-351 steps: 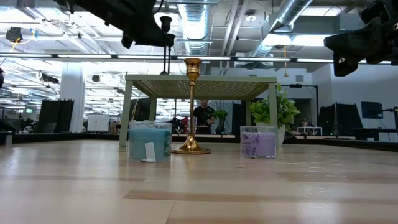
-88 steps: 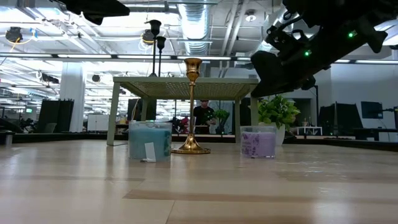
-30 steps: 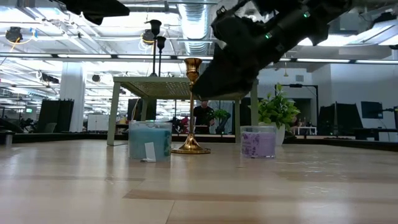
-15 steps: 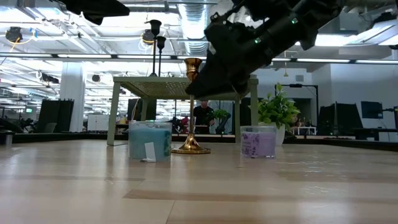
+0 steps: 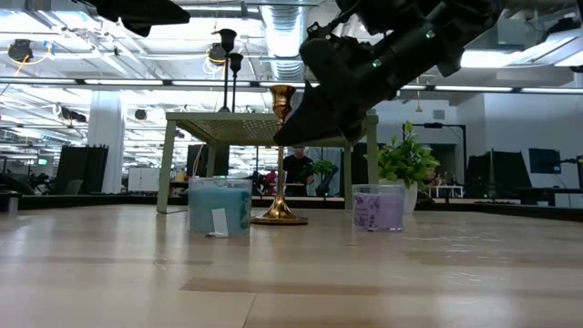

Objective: Pick & Place candle stick holders
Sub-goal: Put the top gold candle holder on the shelf

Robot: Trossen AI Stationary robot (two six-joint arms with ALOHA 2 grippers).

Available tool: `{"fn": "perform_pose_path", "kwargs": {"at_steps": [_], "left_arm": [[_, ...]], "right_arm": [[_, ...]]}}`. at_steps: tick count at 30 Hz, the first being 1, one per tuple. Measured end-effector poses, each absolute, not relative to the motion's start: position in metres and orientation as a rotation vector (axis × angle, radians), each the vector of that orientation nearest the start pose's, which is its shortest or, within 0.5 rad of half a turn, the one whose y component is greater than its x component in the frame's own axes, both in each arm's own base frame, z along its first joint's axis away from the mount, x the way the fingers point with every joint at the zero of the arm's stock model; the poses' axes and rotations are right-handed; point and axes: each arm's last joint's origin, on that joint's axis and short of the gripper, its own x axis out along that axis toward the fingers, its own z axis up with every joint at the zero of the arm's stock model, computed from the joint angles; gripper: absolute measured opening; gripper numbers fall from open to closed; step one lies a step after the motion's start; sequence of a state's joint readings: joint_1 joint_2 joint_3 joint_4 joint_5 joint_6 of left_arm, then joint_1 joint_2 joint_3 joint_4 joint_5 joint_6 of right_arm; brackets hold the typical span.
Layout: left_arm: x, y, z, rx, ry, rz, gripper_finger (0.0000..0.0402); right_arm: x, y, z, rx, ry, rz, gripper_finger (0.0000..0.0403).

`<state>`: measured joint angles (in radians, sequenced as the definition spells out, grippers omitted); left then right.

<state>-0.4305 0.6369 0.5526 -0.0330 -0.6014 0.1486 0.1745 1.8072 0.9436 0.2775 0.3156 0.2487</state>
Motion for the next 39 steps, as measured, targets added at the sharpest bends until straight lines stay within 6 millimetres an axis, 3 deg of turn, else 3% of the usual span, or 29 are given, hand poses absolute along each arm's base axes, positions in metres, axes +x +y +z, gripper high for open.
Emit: {"fn": "perform_pose_path", "kwargs": {"at_steps": [8,13,22,29,34,39], "left_arm": [[0.141,-0.047,0.289,0.207,0.117,0.163,0.0011],[0.141,-0.047,0.289,0.208,0.118,0.163,0.0011],[0.141,-0.047,0.289,0.208,0.118,0.163,0.0011],[0.141,-0.047,0.288,0.208,0.118,0.162,0.0011],[0.141,-0.047,0.288,0.202,0.118,0.163,0.0011],[0.141,-0.047,0.288,0.179,0.116,0.164,0.0011]], "right_arm": [[0.361,0.055,0.163,0.086,0.542,-0.198,0.0019],[0.357,0.056,0.18,0.068,0.508,-0.171,0.0009],[0.344,0.055,0.239,0.035,0.505,-0.092,0.0006],[0.354,0.045,0.298,-0.12,0.537,-0.083,0.0004],[0.361,0.024,0.331,-0.195,0.495,-0.116,0.0003],[0.364,-0.015,0.356,-0.18,0.426,-0.138,0.0002]]}}
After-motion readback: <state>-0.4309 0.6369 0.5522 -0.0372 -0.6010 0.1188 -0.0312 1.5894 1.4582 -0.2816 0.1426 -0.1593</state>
